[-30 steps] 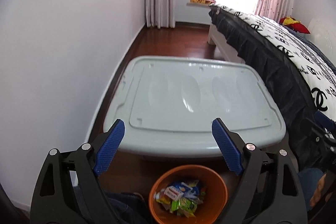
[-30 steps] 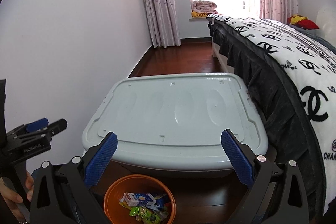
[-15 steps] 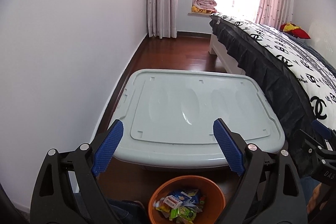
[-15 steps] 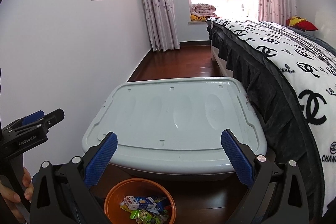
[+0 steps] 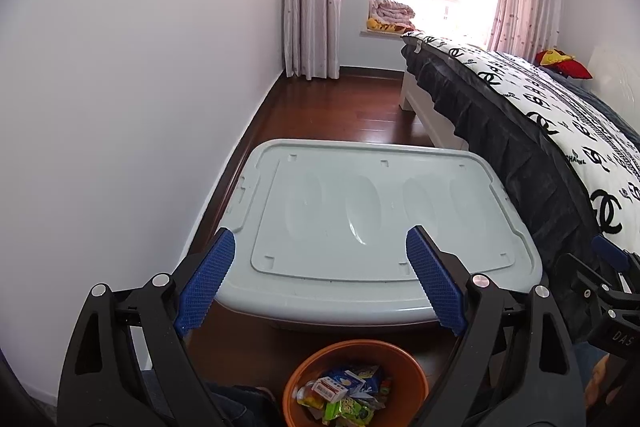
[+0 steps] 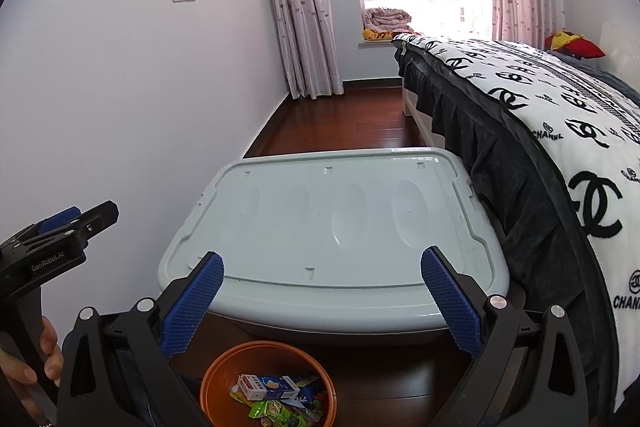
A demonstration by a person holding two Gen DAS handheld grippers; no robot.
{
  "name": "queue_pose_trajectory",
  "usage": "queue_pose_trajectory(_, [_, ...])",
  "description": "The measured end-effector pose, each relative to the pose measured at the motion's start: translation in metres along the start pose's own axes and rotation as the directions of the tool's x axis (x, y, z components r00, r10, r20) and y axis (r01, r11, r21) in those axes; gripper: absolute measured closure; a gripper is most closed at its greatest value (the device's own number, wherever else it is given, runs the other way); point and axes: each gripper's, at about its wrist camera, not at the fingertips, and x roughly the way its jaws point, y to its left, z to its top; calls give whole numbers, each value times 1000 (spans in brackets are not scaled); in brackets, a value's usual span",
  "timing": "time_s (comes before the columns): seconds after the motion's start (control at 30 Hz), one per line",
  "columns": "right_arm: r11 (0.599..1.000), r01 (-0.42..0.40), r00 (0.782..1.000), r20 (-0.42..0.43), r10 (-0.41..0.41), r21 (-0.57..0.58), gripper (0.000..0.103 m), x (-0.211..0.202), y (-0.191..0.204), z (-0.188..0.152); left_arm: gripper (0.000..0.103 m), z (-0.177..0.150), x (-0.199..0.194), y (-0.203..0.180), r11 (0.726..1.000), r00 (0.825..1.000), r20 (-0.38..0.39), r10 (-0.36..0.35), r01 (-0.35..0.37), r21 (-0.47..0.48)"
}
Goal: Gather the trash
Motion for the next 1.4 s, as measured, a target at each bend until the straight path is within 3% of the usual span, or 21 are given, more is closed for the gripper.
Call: queue_pose_trajectory(1.4, [1000, 6, 1000, 4, -6, 8, 6, -1, 0, 2, 18, 10, -4, 0, 1000, 999, 34, -1, 1, 10])
